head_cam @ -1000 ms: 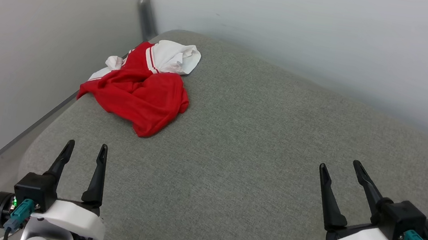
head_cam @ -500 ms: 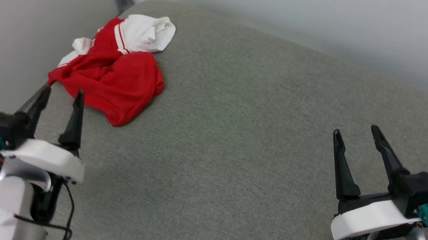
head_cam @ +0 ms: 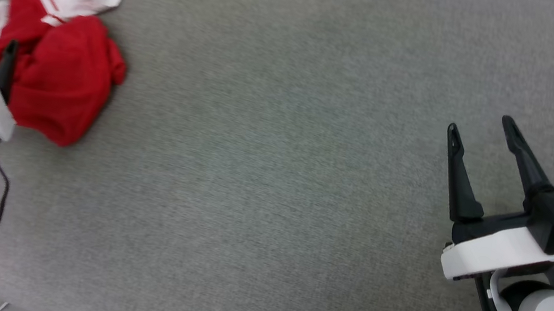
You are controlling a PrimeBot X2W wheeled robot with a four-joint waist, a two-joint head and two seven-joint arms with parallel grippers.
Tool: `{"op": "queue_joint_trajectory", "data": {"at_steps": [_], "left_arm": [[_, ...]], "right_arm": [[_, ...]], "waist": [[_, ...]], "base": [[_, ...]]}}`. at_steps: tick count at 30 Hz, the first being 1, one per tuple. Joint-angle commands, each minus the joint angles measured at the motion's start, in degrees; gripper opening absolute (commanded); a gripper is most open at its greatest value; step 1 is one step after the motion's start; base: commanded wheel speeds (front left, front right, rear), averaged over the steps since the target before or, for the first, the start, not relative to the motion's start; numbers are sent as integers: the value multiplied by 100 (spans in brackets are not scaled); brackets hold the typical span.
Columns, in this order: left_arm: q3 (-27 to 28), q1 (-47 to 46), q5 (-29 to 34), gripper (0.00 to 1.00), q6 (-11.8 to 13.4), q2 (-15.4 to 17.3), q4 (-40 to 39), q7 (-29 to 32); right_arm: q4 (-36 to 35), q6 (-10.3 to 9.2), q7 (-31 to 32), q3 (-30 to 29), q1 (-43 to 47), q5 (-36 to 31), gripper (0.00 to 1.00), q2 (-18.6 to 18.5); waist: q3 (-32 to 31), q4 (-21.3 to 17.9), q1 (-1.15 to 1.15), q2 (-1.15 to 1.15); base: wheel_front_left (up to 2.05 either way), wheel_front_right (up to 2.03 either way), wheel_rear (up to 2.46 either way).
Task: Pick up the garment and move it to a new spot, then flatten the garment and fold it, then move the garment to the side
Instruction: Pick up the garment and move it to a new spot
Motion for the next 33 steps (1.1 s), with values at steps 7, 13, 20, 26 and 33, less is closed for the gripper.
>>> {"op": "queue_joint_trajectory", "data": {"at_steps": [7, 13, 20, 26, 33], "left_arm": [[-786, -360, -1122, 100, 3, 855, 532, 1695], [-996, -381, -1711, 100, 3, 1118, 881, 2439], [-1118, -342, -2000, 20, 5, 963, 1460, 2637], [-1097, -590, -1853, 0, 98, 971, 1737, 1937], [-1186, -896, -1367, 0, 446, 1037, 1827, 604]], "right_arm": [[-39, -3, -78, 33, -358, -31, 100, 17], [13, -4, -112, 61, -472, 11, 100, 26], [101, -3, -166, 17, -462, 85, 100, 35], [131, -3, -192, -94, -304, 169, 100, 36], [271, -3, -257, -208, 2, 385, 100, 35]], "waist": [[752, -482, -1, 0], [921, -607, -1, 0], [866, -708, -1, 0], [525, -670, -1, 0], [-189, -557, -1, 0]], "base": [[0, 0, 0], [0, 0, 0], [0, 0, 0], [0, 0, 0], [0, 0, 0]]}}
